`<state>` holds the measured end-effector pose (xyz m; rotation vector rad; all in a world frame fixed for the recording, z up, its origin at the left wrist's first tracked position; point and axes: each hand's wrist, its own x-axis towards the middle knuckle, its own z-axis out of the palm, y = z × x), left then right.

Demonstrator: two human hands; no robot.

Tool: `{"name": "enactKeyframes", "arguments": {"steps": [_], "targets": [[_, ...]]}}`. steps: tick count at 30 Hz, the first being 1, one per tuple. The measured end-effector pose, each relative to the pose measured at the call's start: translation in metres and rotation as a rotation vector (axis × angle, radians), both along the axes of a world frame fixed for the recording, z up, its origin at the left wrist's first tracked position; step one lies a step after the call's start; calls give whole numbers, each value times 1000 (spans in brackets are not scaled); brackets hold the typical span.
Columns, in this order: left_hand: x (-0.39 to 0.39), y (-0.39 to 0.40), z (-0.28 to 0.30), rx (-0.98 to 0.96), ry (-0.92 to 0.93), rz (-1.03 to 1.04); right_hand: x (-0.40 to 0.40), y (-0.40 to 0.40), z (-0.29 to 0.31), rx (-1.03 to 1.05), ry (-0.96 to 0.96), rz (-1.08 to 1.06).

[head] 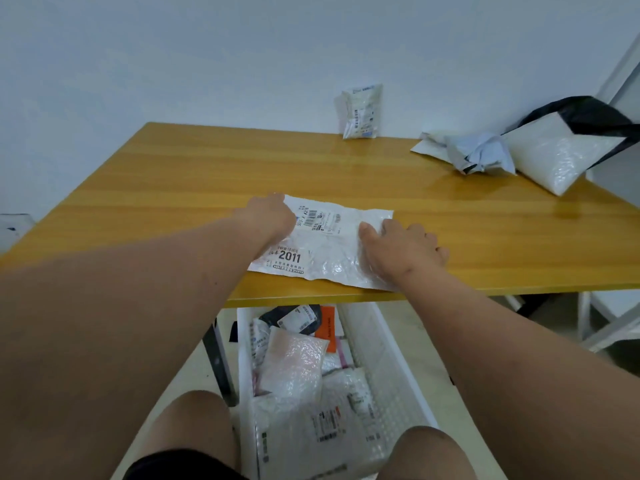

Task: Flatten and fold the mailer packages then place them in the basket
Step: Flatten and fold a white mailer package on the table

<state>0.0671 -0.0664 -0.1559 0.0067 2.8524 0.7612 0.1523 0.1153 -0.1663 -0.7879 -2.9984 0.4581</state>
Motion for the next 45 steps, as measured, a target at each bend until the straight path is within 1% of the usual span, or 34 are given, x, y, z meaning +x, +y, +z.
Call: {"name": "enactKeyframes", "arguments": {"steps": [3,5,6,8,10,12,13,16,18,21,23,26,29,31,32,34,36,38,40,41,43,45], "targets": [[18,-8,7,12,-1,-5,10,-2,5,-78,18,34],[34,-14,12,70,-36,-19,21,-1,8,-258,89,21],[45,-17,14,130,-75,-24,29,0,10,-340,132,11],[64,-22,20,285,-199,-2,44,6,13,-420,156,15],[89,-28,27,303,-326,-8,68,14,17,-508,129,38],[109,-33,32,250,-445,-58,93,19,22,-659,39,25],[118,-35,33,210,-501,-94,106,21,24,-686,-21,12],[139,-37,25,144,-639,-195,139,24,22,-618,-253,21],[150,-34,9,94,-672,-221,149,20,6,-556,-369,53],[152,-29,-21,20,-610,-203,140,16,-27,-417,-360,93],[148,-27,-40,-30,-563,-196,127,13,-48,-397,-404,115],[144,-27,-59,-85,-566,-199,115,10,-72,-342,-425,164],[133,-23,-65,-121,-572,-211,107,13,-69,-348,-440,189],[122,-16,-61,-119,-649,-203,98,19,-57,-256,-528,226],[118,-10,-55,-122,-719,-211,93,21,-47,-253,-581,240],[112,7,-38,-159,-871,-309,84,24,-24,-425,-695,199],[107,30,-11,-171,-946,-455,73,29,0,-558,-771,206],[98,53,18,-148,-895,-557,57,37,24,-606,-759,220],[79,73,39,-93,-734,-595,41,48,45,-637,-685,212],[65,82,46,-42,-623,-592,31,55,53,-634,-612,203],[33,100,51,75,-382,-554,9,75,62,-603,-360,177],[-2,116,46,121,-150,-493,-19,98,64,-534,-67,141]]}}
